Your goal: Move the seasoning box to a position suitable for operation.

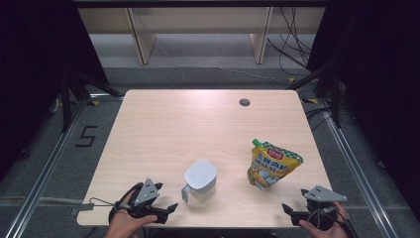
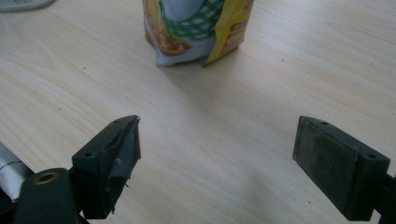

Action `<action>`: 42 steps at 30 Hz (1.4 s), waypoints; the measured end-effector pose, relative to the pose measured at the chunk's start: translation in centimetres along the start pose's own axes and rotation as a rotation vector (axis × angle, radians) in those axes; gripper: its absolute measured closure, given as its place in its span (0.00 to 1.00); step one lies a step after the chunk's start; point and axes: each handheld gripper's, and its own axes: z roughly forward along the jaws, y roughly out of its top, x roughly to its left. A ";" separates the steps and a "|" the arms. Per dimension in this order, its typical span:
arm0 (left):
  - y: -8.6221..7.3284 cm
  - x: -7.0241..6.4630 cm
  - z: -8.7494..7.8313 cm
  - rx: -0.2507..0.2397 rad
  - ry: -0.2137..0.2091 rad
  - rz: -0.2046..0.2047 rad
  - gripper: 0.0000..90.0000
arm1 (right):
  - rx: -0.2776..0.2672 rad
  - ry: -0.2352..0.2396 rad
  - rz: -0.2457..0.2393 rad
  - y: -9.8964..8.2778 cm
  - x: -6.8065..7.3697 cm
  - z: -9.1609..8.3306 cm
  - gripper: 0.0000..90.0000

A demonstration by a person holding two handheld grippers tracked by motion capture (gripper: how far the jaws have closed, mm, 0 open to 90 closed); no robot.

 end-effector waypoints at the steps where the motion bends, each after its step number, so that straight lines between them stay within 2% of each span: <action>1: 0.0 0.0 0.0 0.000 0.000 0.000 0.16 | 0.000 0.000 0.000 0.0 0.0 0.0 0.18; 3: 0.0 0.0 -0.1 0.007 0.000 -0.001 0.16 | 0.004 0.008 0.005 0.0 0.0 0.1 0.18; 4: 0.0 0.0 -0.1 0.003 0.008 -0.009 0.16 | 0.004 -0.002 -0.001 0.0 0.0 0.1 0.18; 5: 0.0 0.1 -0.1 0.006 0.003 -0.015 0.16 | -0.017 -0.037 0.022 0.0 0.3 0.1 0.18; 6: 0.0 0.1 -0.1 0.007 0.012 -0.018 0.16 | -0.020 -0.046 0.014 0.0 0.3 0.1 0.18; 8: -0.1 0.1 -0.1 0.001 0.014 -0.023 0.16 | -0.003 -0.036 0.003 0.0 0.3 0.1 0.18; 9: -0.1 0.1 -0.1 -0.001 0.010 -0.029 0.16 | -0.009 -0.029 -0.023 0.0 0.1 0.2 0.18; 10: 0.0 0.1 -0.1 0.004 0.004 -0.029 0.16 | -0.006 -0.030 -0.005 0.0 0.2 0.2 0.18; 13: 0.0 0.1 -0.1 0.005 0.016 -0.027 0.17 | -0.011 -0.040 0.000 0.1 0.1 0.0 0.18; 14: 0.1 0.1 -0.1 -0.017 0.001 -0.050 0.17 | -0.022 -0.053 -0.012 0.1 0.0 0.0 0.18; 18: 0.1 0.3 -0.3 0.001 0.001 -0.039 0.18 | -0.013 -0.039 0.000 0.1 0.1 0.0 0.18; 19: 0.2 0.1 -0.3 -0.018 -0.005 -0.055 0.18 | -0.024 -0.038 -0.018 0.1 0.1 0.2 0.18; 20: 0.2 0.1 -0.3 -0.033 -0.005 -0.061 0.21 | -0.010 -0.007 -0.012 0.1 0.0 0.1 0.18; 25: 0.7 -0.3 -0.9 -0.086 -0.034 -0.089 0.28 | -0.006 -0.007 -0.004 0.1 0.0 0.0 0.19; 26: 0.8 -0.4 -0.9 -0.087 -0.031 -0.083 0.31 | -0.006 -0.003 0.001 0.1 0.0 0.1 0.19; 27: 0.9 -0.6 -0.9 -0.089 -0.039 -0.081 0.32 | -0.032 -0.035 -0.035 0.1 -0.1 0.2 0.19; 28: 1.0 -0.9 -0.9 -0.099 -0.042 -0.077 0.32 | -0.032 -0.035 -0.035 0.1 -0.1 0.2 0.19; 29: 1.2 -1.1 -1.0 -0.093 -0.038 -0.058 0.34 | -0.019 -0.034 -0.007 0.1 0.2 0.1 0.19; 30: 1.3 -1.4 -0.8 -0.107 -0.049 -0.063 0.35 | -0.006 -0.034 0.002 0.1 0.3 0.1 0.19; 31: 1.4 -1.5 -0.8 -0.106 -0.050 -0.044 0.37 | -0.012 -0.035 0.006 0.1 0.3 0.2 0.19; 32: 1.6 -1.8 -0.7 -0.115 -0.056 -0.048 0.38 | -0.007 -0.033 -0.005 0.1 0.3 0.1 0.19; 33: 1.7 -2.0 -0.7 -0.106 -0.049 -0.033 0.39 | 0.005 0.003 -0.010 0.2 0.1 0.2 0.19; 35: 2.2 -2.3 -0.4 -0.115 -0.040 -0.003 0.42 | 0.003 0.000 -0.011 0.2 0.2 0.3 0.19; 36: 2.3 -2.4 -0.3 -0.117 -0.035 -0.010 0.43 | 0.003 -0.021 0.003 0.1 0.3 0.2 0.19; 37: 2.3 -2.4 -0.3 -0.117 -0.035 -0.010 0.44 | 0.003 -0.021 0.003 0.1 0.3 0.2 0.19; 38: 2.4 -2.5 -0.1 -0.118 -0.037 -0.008 0.46 | 0.005 0.001 0.001 0.1 0.2 0.4 0.19; 39: 2.4 -2.6 0.2 -0.122 -0.040 -0.015 0.46 | 0.005 0.001 0.001 0.1 0.2 0.4 0.19; 42: 2.8 -3.0 1.1 -0.115 -0.038 -0.002 0.51 | 0.010 0.010 -0.011 0.2 0.2 0.4 0.19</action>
